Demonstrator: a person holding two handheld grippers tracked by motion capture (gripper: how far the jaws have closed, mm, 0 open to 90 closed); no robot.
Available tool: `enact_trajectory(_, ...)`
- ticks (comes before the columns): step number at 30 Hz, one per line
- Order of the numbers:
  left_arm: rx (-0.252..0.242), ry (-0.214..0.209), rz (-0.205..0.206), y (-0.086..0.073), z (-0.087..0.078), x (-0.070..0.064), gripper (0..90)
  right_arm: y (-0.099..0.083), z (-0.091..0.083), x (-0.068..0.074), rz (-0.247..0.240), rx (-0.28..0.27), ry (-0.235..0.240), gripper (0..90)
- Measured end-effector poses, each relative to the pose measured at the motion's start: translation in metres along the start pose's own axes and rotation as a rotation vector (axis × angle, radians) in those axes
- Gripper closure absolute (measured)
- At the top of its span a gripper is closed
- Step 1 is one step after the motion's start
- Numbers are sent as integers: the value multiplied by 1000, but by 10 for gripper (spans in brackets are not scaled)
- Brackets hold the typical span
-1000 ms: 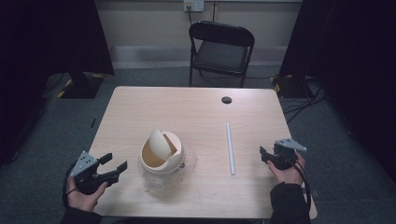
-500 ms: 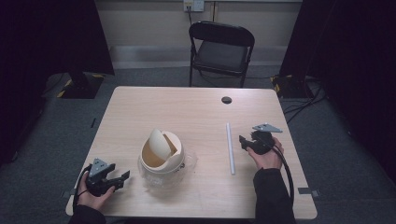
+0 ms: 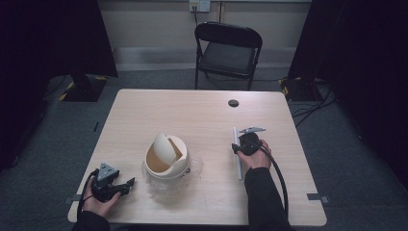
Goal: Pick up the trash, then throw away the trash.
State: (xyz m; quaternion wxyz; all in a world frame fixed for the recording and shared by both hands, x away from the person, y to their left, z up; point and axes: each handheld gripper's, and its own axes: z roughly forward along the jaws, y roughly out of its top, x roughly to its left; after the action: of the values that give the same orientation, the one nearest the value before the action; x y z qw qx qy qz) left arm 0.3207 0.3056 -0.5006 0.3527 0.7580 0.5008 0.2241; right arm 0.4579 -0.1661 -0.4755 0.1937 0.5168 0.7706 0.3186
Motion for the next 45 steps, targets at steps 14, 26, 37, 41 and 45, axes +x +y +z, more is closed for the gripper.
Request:
enact_trajectory(14, 3, 0, -7, 0, 0, 0, 286, -3, 6, 3, -7, 60, -23, 803)
enact_trajectory(26, 28, 8, -2, 1, 2, 0, 168, 6, -37, 0, -3, -139, 50, 803)
enact_trajectory(37, -1, 17, -23, -1, -2, 3, 297, 2, -81, -4, 21, -363, 129, 803)
enact_trajectory(41, -37, 4, -58, -1, -7, 7, 357, -1, -97, -5, 33, -459, 185, 802)
enact_trajectory(45, -123, 11, -92, 7, -21, 10, 363, -2, -105, -6, 37, -500, 209, 802)
